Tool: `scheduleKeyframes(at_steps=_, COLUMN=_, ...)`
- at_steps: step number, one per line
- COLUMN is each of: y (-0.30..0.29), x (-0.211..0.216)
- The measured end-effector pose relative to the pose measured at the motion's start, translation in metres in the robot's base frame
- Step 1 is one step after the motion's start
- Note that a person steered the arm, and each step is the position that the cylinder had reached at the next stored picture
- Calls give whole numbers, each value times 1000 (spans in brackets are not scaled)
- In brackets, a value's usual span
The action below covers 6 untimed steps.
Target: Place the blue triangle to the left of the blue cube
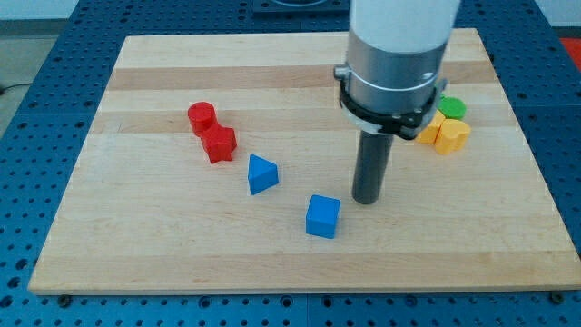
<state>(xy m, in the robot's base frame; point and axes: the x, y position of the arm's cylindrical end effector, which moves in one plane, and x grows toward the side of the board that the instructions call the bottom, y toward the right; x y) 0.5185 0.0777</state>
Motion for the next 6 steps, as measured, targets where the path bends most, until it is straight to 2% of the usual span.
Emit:
scheduleKeyframes(at_steps=1, y=-15, x=26)
scheduleKeyframes(at_steps=2, y=-34, x=29)
scheduleKeyframes(at_steps=3, y=-34, x=-1)
scheduleKeyframes(at_steps=4, y=-52, x=-13)
scheduleKeyframes(at_steps=5, y=-65, x=27)
scheduleKeyframes(at_steps=6, y=-71, x=39)
